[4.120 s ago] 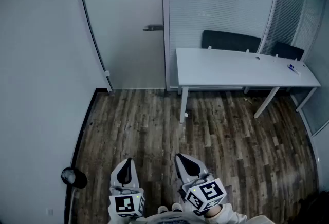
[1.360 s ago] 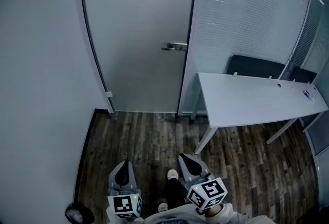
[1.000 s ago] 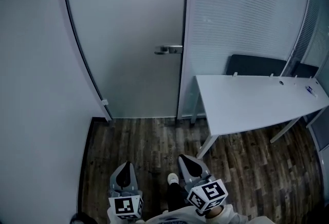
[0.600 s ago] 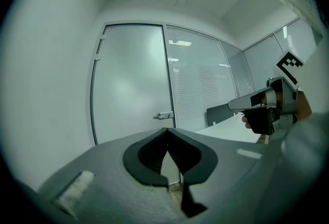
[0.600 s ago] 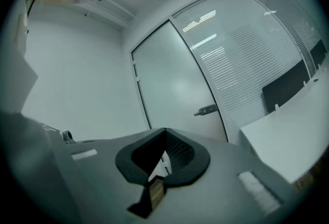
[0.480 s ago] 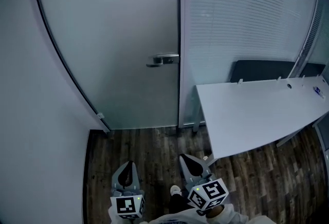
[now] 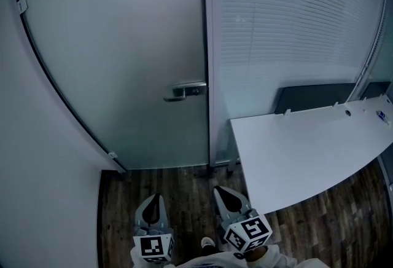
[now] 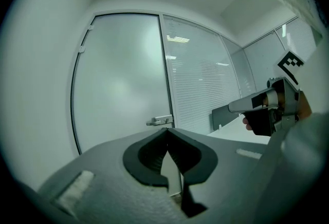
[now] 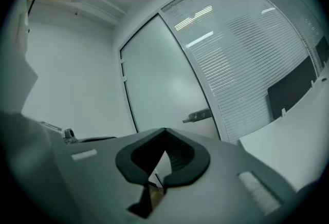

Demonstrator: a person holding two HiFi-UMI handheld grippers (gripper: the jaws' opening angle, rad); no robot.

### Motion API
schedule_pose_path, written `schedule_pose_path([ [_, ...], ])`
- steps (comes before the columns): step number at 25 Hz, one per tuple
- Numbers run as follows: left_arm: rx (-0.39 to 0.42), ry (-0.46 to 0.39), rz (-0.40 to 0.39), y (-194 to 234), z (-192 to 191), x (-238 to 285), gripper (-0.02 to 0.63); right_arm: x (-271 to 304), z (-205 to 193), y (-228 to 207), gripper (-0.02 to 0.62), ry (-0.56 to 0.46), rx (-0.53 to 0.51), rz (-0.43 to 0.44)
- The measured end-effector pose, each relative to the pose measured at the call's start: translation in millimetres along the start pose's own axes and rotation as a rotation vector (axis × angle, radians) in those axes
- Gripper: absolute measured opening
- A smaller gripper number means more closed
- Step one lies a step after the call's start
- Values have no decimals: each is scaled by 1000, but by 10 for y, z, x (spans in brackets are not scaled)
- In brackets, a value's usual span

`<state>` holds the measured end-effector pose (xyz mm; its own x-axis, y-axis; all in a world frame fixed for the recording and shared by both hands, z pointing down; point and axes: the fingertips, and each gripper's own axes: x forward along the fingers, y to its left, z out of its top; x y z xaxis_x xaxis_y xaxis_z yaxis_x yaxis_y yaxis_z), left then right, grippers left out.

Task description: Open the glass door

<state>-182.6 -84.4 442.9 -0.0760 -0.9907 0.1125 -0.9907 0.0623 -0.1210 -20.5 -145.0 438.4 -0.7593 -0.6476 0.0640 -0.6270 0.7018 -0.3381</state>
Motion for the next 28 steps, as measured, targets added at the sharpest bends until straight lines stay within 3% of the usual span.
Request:
schedule_pose_path([
  [6,5,-12,2,112,37,390,2,318,89,-188,3,1,-3,-8],
  [16,20,-9,-22,310,-2,881,3,603,97,-446,3,8,4,-92],
  [21,79,12,-80,368,-115,1127,112,798,110,-438,3,4,-3,-116],
  [25,176,-1,-94,430,-134,1291,198,936,103,-415,3,-1,-5,-131],
  [28,246,-10,-110,431,-126,1417,221,1002,86,-441,3,2,-3,-147],
])
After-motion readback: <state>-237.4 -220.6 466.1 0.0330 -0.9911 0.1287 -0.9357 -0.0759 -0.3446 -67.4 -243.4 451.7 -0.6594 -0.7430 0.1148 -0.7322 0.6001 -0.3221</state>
